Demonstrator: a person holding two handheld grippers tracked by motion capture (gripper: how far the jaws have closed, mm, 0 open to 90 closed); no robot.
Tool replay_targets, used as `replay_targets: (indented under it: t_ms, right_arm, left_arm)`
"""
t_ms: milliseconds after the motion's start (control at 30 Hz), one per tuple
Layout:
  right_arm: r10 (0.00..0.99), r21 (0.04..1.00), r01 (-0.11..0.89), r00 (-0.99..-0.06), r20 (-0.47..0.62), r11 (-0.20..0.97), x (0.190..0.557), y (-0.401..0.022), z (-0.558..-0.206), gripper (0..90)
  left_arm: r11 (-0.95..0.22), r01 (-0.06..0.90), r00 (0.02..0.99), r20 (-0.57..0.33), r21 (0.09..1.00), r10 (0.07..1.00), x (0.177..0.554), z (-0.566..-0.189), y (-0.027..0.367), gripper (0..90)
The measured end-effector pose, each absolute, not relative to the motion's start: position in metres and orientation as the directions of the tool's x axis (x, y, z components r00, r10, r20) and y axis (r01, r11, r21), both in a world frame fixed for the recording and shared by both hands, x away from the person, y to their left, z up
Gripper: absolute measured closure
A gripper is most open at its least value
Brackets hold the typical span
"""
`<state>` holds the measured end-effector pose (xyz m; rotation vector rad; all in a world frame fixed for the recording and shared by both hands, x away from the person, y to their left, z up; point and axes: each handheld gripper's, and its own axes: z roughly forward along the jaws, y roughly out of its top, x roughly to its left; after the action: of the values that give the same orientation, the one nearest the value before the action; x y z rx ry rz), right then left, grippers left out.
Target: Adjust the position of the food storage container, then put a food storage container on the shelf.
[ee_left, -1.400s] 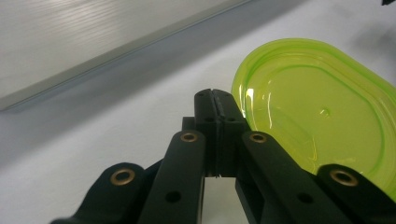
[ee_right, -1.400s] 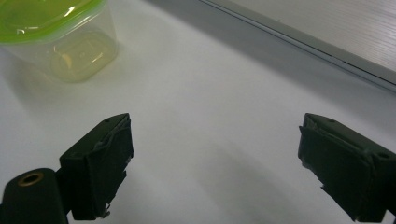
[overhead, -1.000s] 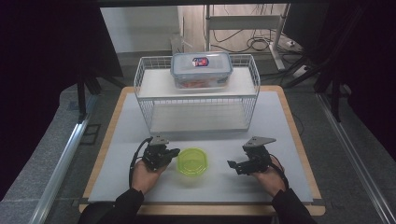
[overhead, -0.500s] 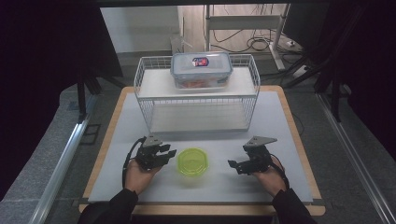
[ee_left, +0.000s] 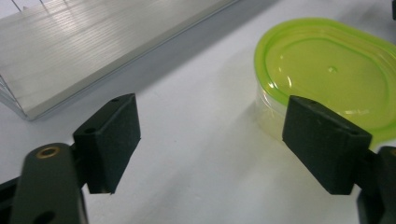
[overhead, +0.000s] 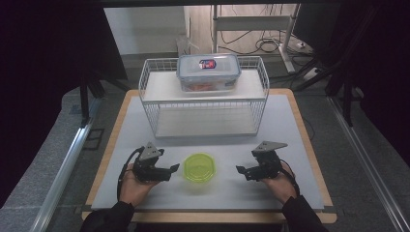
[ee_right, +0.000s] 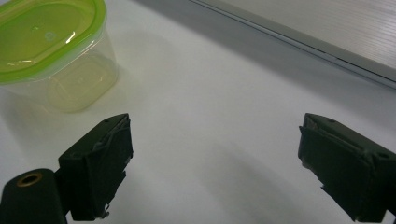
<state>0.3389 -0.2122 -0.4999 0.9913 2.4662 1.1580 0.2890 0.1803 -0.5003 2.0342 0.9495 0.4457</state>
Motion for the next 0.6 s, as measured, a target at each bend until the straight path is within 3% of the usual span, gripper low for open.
replay_targets:
  t_ms: [267, 433, 600]
  right_arm:
    - [0.672, 0.750, 0.490, -0.736, 0.083, 0.444, 0.339, -0.212, -0.500, 8.3]
    - [0.684, 0.745, 0.514, -0.721, 0.108, 0.425, 0.338, -0.208, -0.500, 2.0]
    - [0.675, 0.738, 0.544, -0.719, 0.164, 0.400, 0.337, -0.204, -0.498, 2.0]
  left_arm:
    - [-0.371, 0.471, 0.655, -0.035, 0.800, 0.755, 0.278, -0.504, 0.187, 6.5]
    - [-0.389, 0.452, 0.649, 0.003, 0.803, 0.761, 0.274, -0.507, 0.188, 4.1]
    - [-0.387, 0.454, 0.647, 0.001, 0.802, 0.762, 0.271, -0.509, 0.190, 4.0]
